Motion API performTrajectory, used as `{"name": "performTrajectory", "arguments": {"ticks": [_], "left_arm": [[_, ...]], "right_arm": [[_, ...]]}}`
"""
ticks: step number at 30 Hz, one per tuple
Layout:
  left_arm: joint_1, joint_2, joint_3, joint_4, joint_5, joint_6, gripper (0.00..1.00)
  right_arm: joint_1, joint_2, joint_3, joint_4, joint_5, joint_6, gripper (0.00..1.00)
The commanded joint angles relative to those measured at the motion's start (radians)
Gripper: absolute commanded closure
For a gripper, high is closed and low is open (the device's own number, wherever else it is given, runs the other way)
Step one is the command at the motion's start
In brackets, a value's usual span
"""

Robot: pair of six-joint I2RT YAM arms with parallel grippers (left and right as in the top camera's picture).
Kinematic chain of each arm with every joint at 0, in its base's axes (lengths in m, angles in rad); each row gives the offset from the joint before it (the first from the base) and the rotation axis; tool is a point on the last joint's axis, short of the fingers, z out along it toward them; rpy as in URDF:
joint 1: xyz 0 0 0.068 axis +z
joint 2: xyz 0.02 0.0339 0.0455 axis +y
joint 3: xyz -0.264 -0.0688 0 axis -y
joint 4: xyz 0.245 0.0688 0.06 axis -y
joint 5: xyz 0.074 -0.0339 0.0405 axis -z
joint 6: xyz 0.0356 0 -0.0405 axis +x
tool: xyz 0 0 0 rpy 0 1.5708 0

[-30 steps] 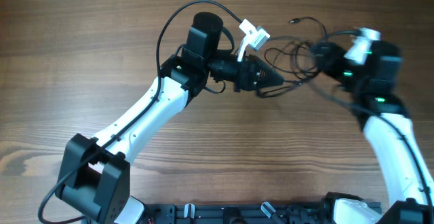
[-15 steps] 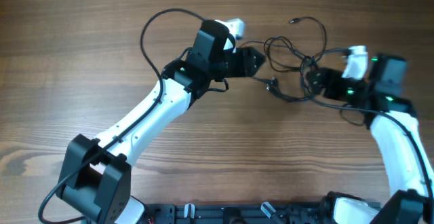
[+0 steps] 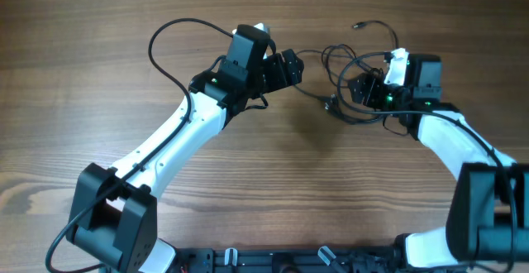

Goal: Untangle cables

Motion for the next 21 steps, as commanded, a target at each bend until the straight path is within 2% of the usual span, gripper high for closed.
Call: {"name": "performTrajectory", "arguments": {"ticks": [1, 3, 4, 5, 6, 8, 10, 11, 12, 14, 15, 16, 18, 19, 21], "left_arm": [[0.003, -0.014, 0.002, -0.040, -0.016, -0.002, 0.12], [0.005, -0.014, 0.002, -0.080, -0.017, -0.002, 0.14], [0.005, -0.014, 0.002, -0.095, -0.017, -0.002, 0.22], [0.005, -0.014, 0.002, -0.107, -0.016, -0.002, 0.33], [0.005, -0.014, 0.002, -0.116, -0.016, -0.001, 0.40], [0.005, -0.014, 0.002, -0.119, 0.005, 0.068, 0.49], [0.005, -0.014, 0.002, -0.116, 0.126, 0.216, 0.56], [0.005, -0.014, 0.002, -0.116, 0.245, 0.341, 0.56], [0.005, -0.014, 0.002, -0.116, 0.386, 0.468, 0.50], [0.005, -0.014, 0.002, -0.116, 0.496, 0.560, 0.37], [0.004, -0.014, 0.002, -0.116, 0.516, 0.597, 0.30], [0.000, -0.014, 0.002, -0.114, 0.516, 0.607, 0.29], [-0.019, -0.014, 0.002, -0.106, 0.512, 0.669, 0.29], [-0.044, -0.014, 0.002, -0.100, 0.467, 0.680, 0.31], [-0.080, -0.014, 0.002, -0.084, 0.374, 0.680, 0.32]], "right_arm": [[0.005, 0.111, 0.002, 0.095, -0.071, 0.101, 0.27], [0.005, 0.143, 0.002, 0.193, -0.162, 0.178, 0.42], [0.005, 0.153, 0.002, 0.233, -0.164, 0.238, 0.61], [0.005, 0.154, 0.002, 0.256, -0.175, 0.269, 0.89], [0.003, 0.154, 0.003, 0.298, -0.240, 0.307, 0.96], [0.002, 0.150, 0.004, 0.397, -0.404, 0.438, 0.96], [0.002, 0.148, 0.004, 0.494, -0.548, 0.650, 0.96], [0.002, 0.148, 0.004, 0.527, -0.602, 0.773, 0.96], [0.002, 0.148, 0.004, 0.541, -0.639, 0.866, 0.96], [0.002, 0.148, 0.004, 0.562, -0.710, 1.001, 0.96], [0.002, 0.148, 0.004, 0.586, -0.751, 1.083, 0.96], [0.002, 0.148, 0.004, 0.612, -0.779, 1.153, 0.96], [0.002, 0.148, 0.004, 0.668, -0.809, 1.238, 0.96], [0.002, 0.148, 0.004, 0.733, -0.842, 1.320, 0.96], [0.003, 0.148, 0.004, 0.800, -0.860, 1.391, 0.96]]}}
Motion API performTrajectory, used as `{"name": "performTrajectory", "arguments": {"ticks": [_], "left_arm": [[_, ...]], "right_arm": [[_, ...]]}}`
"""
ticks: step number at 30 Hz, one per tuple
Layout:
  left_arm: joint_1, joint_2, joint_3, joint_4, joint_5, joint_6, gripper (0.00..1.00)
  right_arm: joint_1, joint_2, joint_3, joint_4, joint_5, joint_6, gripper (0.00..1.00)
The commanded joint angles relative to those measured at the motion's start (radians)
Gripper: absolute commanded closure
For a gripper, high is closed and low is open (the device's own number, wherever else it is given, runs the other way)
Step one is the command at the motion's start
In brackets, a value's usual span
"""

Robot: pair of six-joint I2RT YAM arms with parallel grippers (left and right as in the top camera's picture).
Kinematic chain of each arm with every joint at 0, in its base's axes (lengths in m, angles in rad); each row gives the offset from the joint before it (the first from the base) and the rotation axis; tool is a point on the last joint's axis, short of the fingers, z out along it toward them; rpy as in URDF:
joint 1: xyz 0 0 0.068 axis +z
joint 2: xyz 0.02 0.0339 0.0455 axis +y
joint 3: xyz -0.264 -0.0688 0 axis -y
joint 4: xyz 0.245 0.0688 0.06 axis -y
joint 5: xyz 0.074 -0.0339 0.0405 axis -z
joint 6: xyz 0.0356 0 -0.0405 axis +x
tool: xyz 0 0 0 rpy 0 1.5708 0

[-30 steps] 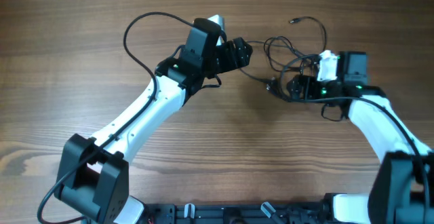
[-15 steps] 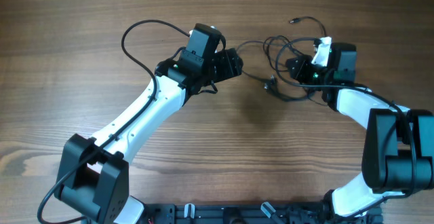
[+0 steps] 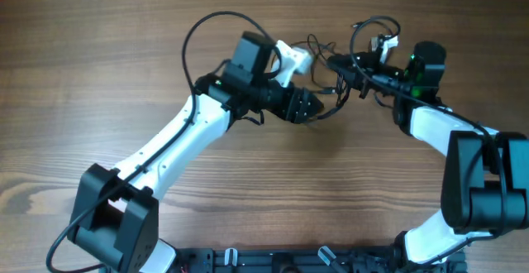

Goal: Untangle cables

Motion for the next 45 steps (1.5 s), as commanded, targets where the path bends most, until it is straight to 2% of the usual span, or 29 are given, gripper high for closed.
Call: {"name": "performTrajectory", "arguments": {"ticks": [1, 2, 3, 6, 8, 15, 17, 18, 20, 21, 22, 23, 25, 27, 30, 31, 32, 33, 35, 36, 37, 38, 40, 43, 45], "left_arm": [[-0.074, -0.014, 0.002, 0.044, -0.121, 0.067, 0.31], [-0.094, -0.014, 0.002, 0.071, -0.158, 0.063, 0.28], [-0.118, -0.014, 0.002, 0.102, -0.227, 0.036, 0.20], [-0.176, -0.014, 0.002, 0.163, -0.490, -0.109, 0.24], [-0.198, -0.012, 0.002, 0.194, -0.496, -0.121, 0.32], [-0.222, 0.074, 0.002, 0.287, -0.494, -0.228, 0.41], [-0.232, 0.081, 0.002, 0.312, -0.495, -0.229, 0.51], [-0.233, 0.082, 0.002, 0.316, -0.495, -0.229, 0.59], [-0.233, 0.083, 0.002, 0.320, -0.496, -0.229, 0.65], [-0.233, 0.083, 0.002, 0.331, -0.495, -0.229, 0.71], [-0.233, 0.083, 0.002, 0.342, -0.495, -0.229, 0.82], [-0.233, 0.083, 0.002, 0.352, -0.495, -0.229, 0.87], [-0.233, 0.083, 0.002, 0.359, -0.495, -0.229, 0.88], [-0.233, 0.089, 0.002, 0.363, -0.495, -0.229, 0.94], [-0.233, 0.115, 0.002, 0.379, -0.495, -0.230, 0.85], [-0.233, 0.119, 0.002, 0.380, -0.495, -0.230, 0.95], [-0.233, 0.119, 0.002, 0.378, -0.495, -0.230, 0.96], [-0.230, 0.115, 0.002, 0.378, -0.495, -0.230, 0.96], [-0.202, 0.077, 0.002, 0.341, -0.494, -0.253, 0.96], [-0.178, 0.050, 0.002, 0.303, -0.491, -0.256, 0.96], [-0.155, 0.025, 0.002, 0.267, -0.486, -0.256, 0.96], [-0.123, -0.006, 0.002, 0.225, -0.472, -0.256, 0.96], [-0.055, -0.053, 0.002, 0.186, -0.416, -0.262, 0.96], [0.049, -0.075, 0.002, 0.199, -0.412, -0.453, 0.96], [0.099, -0.074, 0.002, 0.220, -0.412, -0.646, 0.96]], "right_arm": [[0.004, 0.009, 0.011, 0.071, -0.077, 0.187, 0.96], [0.005, 0.009, 0.011, 0.075, -0.077, 0.203, 0.96], [0.005, 0.009, 0.011, 0.075, -0.076, 0.209, 0.96], [0.005, 0.009, 0.011, 0.075, -0.085, 0.209, 0.96], [0.005, 0.009, 0.011, 0.075, -0.085, 0.219, 0.96], [0.005, 0.009, 0.011, 0.084, -0.095, 0.242, 0.96], [0.005, 0.009, 0.011, 0.084, -0.095, 0.243, 0.96], [0.005, 0.009, 0.011, 0.084, -0.095, 0.243, 0.96], [0.005, 0.009, 0.011, 0.084, -0.095, 0.260, 0.96], [0.005, 0.009, 0.011, 0.086, -0.095, 0.261, 0.96], [0.005, 0.009, 0.011, 0.086, -0.095, 0.261, 0.96], [0.005, 0.009, 0.011, 0.086, -0.095, 0.261, 0.96], [0.005, 0.009, 0.011, 0.086, -0.095, 0.266, 0.96], [0.005, 0.009, 0.011, 0.086, -0.096, 0.270, 0.96], [0.005, 0.009, 0.011, 0.086, -0.098, 0.287, 0.96], [0.005, 0.009, 0.011, 0.086, -0.097, 0.285, 0.96], [0.005, 0.009, 0.011, 0.086, -0.085, 0.283, 0.94], [0.005, 0.009, 0.011, 0.086, -0.047, 0.251, 0.83], [-0.001, 0.010, 0.011, 0.086, 0.064, 0.059, 0.72], [-0.003, 0.010, 0.011, 0.086, 0.104, -0.034, 0.61], [-0.006, 0.010, 0.011, 0.086, 0.150, -0.101, 0.46], [-0.011, 0.010, 0.011, 0.085, 0.208, -0.166, 0.23], [-0.034, 0.010, 0.011, 0.083, 0.271, -0.316, 0.00], [-0.077, 0.010, 0.011, -0.014, 0.207, -0.537, 0.00], [-0.061, 0.010, 0.005, -0.172, 0.003, -0.699, 0.00]]}}
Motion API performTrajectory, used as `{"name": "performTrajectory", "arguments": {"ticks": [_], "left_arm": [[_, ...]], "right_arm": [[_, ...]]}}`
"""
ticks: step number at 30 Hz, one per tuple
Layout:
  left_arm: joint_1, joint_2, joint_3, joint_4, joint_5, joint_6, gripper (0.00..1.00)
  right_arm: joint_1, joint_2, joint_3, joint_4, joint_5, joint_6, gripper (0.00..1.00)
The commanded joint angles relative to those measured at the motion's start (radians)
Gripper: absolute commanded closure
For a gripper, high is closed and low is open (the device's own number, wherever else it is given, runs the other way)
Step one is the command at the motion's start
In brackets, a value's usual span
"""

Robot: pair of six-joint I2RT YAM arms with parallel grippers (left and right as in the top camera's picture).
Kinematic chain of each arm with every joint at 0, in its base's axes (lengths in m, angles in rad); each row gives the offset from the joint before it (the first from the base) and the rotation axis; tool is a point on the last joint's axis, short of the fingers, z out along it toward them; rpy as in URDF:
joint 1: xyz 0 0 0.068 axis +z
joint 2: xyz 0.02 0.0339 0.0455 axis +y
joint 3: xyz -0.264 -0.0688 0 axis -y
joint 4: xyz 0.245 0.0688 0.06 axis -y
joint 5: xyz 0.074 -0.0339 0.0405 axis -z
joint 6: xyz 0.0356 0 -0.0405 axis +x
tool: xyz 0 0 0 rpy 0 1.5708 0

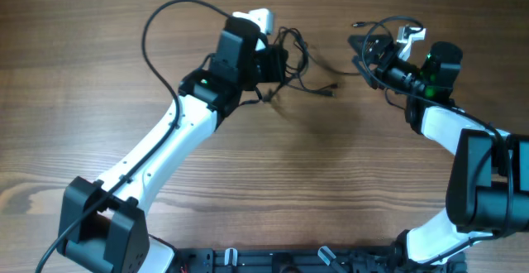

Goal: Untangle cables

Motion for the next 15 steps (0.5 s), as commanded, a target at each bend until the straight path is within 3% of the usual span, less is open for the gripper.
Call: {"name": "performTrajectory", "arguments": {"ticks": [1, 5, 10, 12, 15], "left_arm": [[0.048, -0.016, 0.002, 0.037, 0.021, -0.290, 0.96], [0.042, -0.016, 0.002, 0.081, 0.014, -0.407, 0.96], [0.040, -0.016, 0.002, 0.080, -0.039, -0.666, 0.96], [0.040, -0.016, 0.002, 0.081, -0.044, -0.739, 0.96], [0.040, -0.016, 0.002, 0.081, -0.057, -0.766, 0.96]], "right_arm": [[0.046, 0.009, -0.008, -0.123, -0.219, -0.264, 0.00], [0.189, 0.009, -0.010, -0.163, -0.195, -0.312, 0.00], [0.370, 0.009, -0.010, 0.042, 0.051, -0.303, 0.00], [0.430, 0.009, -0.010, 0.053, 0.204, -0.460, 0.00], [0.466, 0.010, -0.010, -0.011, 0.390, -0.556, 0.02]]}}
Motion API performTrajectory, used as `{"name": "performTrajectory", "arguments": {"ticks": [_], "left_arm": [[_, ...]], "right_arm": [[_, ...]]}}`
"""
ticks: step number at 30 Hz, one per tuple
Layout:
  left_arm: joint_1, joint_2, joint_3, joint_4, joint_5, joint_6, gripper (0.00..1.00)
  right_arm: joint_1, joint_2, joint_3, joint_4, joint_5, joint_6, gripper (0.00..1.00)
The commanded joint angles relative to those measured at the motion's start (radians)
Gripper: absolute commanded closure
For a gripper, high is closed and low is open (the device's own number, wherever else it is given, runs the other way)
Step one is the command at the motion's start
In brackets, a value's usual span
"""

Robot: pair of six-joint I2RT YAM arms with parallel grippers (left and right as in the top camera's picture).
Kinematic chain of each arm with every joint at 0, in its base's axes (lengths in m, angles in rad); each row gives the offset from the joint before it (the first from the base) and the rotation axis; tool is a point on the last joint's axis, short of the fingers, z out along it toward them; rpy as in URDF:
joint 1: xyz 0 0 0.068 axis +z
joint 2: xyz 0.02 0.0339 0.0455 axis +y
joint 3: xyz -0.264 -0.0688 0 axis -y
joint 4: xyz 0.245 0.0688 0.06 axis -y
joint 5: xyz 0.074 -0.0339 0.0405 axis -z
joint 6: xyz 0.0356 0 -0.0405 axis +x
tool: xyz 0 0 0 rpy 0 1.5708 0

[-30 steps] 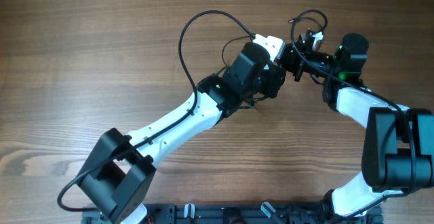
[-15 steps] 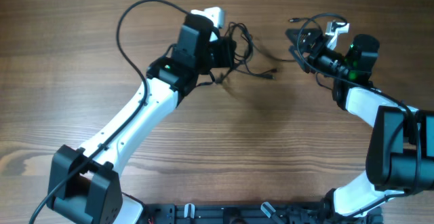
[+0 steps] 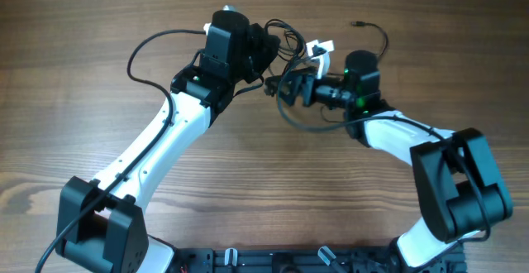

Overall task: Untangle cables
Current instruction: 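Pull the right gripper rightward to separate a cable strand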

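A tangle of thin black cables [image 3: 288,40] hangs between the two arms at the table's far middle. My left gripper [image 3: 269,45] points right and is shut on the bundle's left part. Reaching in from the right, my right gripper [image 3: 291,88] sits just below and right of the left one, with its jaws closed on a black cable. From it a loop [image 3: 302,125] sags toward the table. One loose cable end with a plug [image 3: 358,25] lies further right, and its strand runs back behind the right arm. The fingertips are small and partly hidden by cable.
The wooden table [image 3: 99,74] surrounds the arms. The left arm's own black lead [image 3: 145,45] arches over the table to the left of that arm. The arms' bases stand at the near edge.
My right gripper has moved left, from far right to right beside the left gripper. The left gripper has shifted slightly up and left. The cable that lay stretched on the table now hangs as a loop.
First both grippers met at one tangle in the middle right. Then they were close together, with the cables lifted between them. After that they stood far apart, each with some cable. Now they are together again at the bundle in the left gripper.
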Motion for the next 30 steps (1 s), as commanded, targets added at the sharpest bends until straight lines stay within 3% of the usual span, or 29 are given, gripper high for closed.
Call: {"name": "performTrajectory", "arguments": {"ticks": [1, 3, 4, 5, 7, 11, 13, 16, 18, 21, 26, 30], "left_arm": [[-0.003, -0.016, 0.002, 0.005, -0.027, -0.108, 0.96], [-0.003, -0.016, 0.002, 0.005, -0.027, -0.168, 0.96], [-0.003, -0.016, 0.002, 0.005, -0.028, -0.182, 0.96], [-0.002, -0.016, 0.002, 0.005, -0.031, -0.180, 0.96], [-0.002, -0.016, 0.002, 0.004, -0.074, -0.127, 0.96], [-0.002, -0.016, 0.002, 0.003, -0.161, 0.280, 0.96], [-0.002, -0.016, 0.002, -0.011, -0.161, 0.410, 0.96], [-0.008, -0.016, 0.002, -0.030, -0.156, 0.495, 0.96], [-0.036, -0.009, 0.002, -0.030, -0.150, 0.506, 0.96], [-0.097, 0.003, 0.002, -0.039, -0.151, 0.628, 0.96], [-0.129, 0.007, 0.002, -0.050, -0.153, 0.637, 0.96], [-0.129, 0.007, 0.002, -0.109, -0.165, 0.705, 0.96]], "right_arm": [[0.027, 0.010, 0.000, -0.029, 0.229, -0.153, 0.09], [0.028, 0.010, 0.000, -0.013, 0.229, -0.151, 0.42], [0.028, 0.010, 0.000, -0.014, 0.229, -0.151, 0.89], [0.028, 0.010, 0.000, -0.023, 0.212, -0.151, 0.96], [0.023, 0.009, 0.000, -0.028, 0.088, -0.142, 0.96], [-0.077, -0.006, 0.000, -0.043, -0.330, 0.066, 0.96], [-0.177, -0.006, 0.000, 0.004, -0.537, 0.184, 0.96], [-0.279, -0.006, 0.000, 0.141, -0.667, 0.382, 0.96], [-0.320, -0.006, 0.000, 0.317, -0.690, 0.566, 0.96], [-0.340, -0.006, 0.000, 0.541, -0.625, 0.789, 0.96], [-0.346, -0.006, 0.000, 0.570, -0.513, 1.004, 0.96], [-0.360, -0.006, 0.000, 0.568, -0.444, 1.012, 0.96]]}}
